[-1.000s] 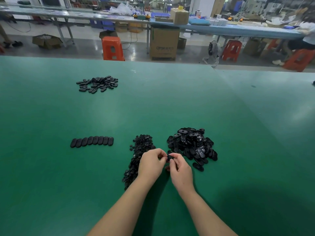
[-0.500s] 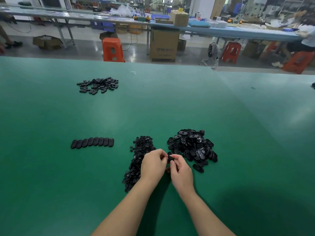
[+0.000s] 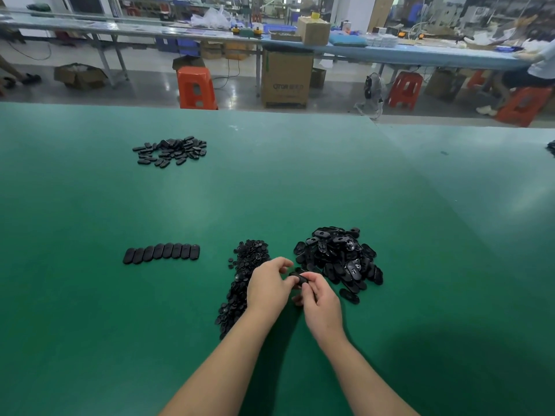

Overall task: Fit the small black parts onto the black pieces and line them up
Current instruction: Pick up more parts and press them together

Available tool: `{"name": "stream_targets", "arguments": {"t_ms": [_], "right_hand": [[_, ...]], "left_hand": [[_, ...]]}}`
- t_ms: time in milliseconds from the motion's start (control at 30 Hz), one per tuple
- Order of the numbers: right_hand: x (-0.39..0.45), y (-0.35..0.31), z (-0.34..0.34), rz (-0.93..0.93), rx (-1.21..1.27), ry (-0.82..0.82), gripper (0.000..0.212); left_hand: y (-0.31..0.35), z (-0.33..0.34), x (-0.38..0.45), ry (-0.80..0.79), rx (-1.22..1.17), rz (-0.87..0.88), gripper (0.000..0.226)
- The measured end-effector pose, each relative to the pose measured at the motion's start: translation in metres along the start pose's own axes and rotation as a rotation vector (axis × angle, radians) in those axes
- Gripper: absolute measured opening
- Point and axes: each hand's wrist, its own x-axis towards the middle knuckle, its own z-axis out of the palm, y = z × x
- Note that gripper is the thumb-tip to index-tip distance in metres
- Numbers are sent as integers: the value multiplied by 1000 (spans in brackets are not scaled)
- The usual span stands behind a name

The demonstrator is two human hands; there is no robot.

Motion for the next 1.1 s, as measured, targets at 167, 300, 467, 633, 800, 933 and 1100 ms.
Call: {"name": "stream_targets", "arguments": {"t_ms": [167,300,467,633,800,933,1100], "right_hand": [[1,3,2,-14,9,-6,28],[3,4,2,-18,23,0,29],[2,5,1,-22,36,13,24],[4,6,3,7,54,29,20],[4,6,4,16,42,43,24],[4,6,4,17,25,45,22],[3,4,2,22,30,32,20]], "left_hand": [[-5,-2,4,-98,-156,-94,20],[-5,0,5,-97,-196,-116,11],[-2,-1,4,-117,-213,-94,12],[-1,-5,5,-135,-166,-60,3],[1,-3,2,-121,-75,-16,5],[0,-2,2,-111,-51,-7,4],[-3,-1,3,-112,-30,-14,4]]}}
